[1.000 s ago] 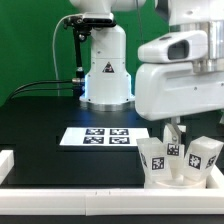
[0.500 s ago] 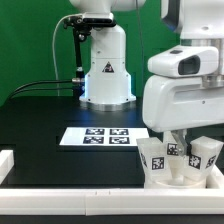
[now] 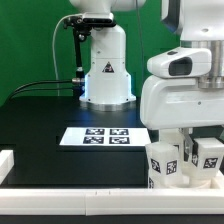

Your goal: Assemble stool

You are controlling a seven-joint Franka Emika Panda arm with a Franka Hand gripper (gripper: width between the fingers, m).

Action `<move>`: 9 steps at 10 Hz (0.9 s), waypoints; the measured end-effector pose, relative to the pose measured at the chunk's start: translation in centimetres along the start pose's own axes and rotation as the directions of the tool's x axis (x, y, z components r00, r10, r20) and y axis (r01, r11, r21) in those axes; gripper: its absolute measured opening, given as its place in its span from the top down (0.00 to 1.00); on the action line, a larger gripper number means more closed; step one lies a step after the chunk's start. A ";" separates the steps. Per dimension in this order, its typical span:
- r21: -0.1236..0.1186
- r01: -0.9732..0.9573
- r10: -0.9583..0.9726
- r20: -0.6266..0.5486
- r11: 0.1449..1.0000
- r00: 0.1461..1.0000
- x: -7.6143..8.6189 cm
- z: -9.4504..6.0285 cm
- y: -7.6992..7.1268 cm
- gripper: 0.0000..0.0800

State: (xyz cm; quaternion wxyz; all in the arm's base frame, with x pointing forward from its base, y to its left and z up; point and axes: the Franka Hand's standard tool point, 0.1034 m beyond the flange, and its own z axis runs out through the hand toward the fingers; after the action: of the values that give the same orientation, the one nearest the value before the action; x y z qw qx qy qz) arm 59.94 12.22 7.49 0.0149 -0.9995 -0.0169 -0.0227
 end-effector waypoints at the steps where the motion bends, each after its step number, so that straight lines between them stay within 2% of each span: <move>1: -0.003 -0.156 0.156 -0.007 0.988 0.988 -0.1 0.1 0.1 0.58; 2: 0.000 -0.319 0.319 -0.025 0.948 0.947 -0.2 0.1 0.3 0.58; 4: 0.011 -0.661 0.661 -0.037 0.751 0.750 -0.5 0.1 0.6 0.58; 5: 0.018 -0.730 0.730 -0.032 0.683 0.682 -0.5 0.1 0.8 0.58; 8: 0.020 -0.827 0.827 -0.029 0.562 0.562 -0.5 0.1 0.9 0.58; 9: 0.026 -0.884 0.884 -0.024 0.467 0.467 -0.5 0.2 1.0 0.58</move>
Offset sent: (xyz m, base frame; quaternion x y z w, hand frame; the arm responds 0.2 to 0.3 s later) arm -0.0158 0.0069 -0.0028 0.0022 0.0191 0.4419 0.8969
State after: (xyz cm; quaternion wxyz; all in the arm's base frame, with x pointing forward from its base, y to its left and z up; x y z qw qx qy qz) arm 59.44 11.25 7.28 0.0297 -0.8642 0.5014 -0.0286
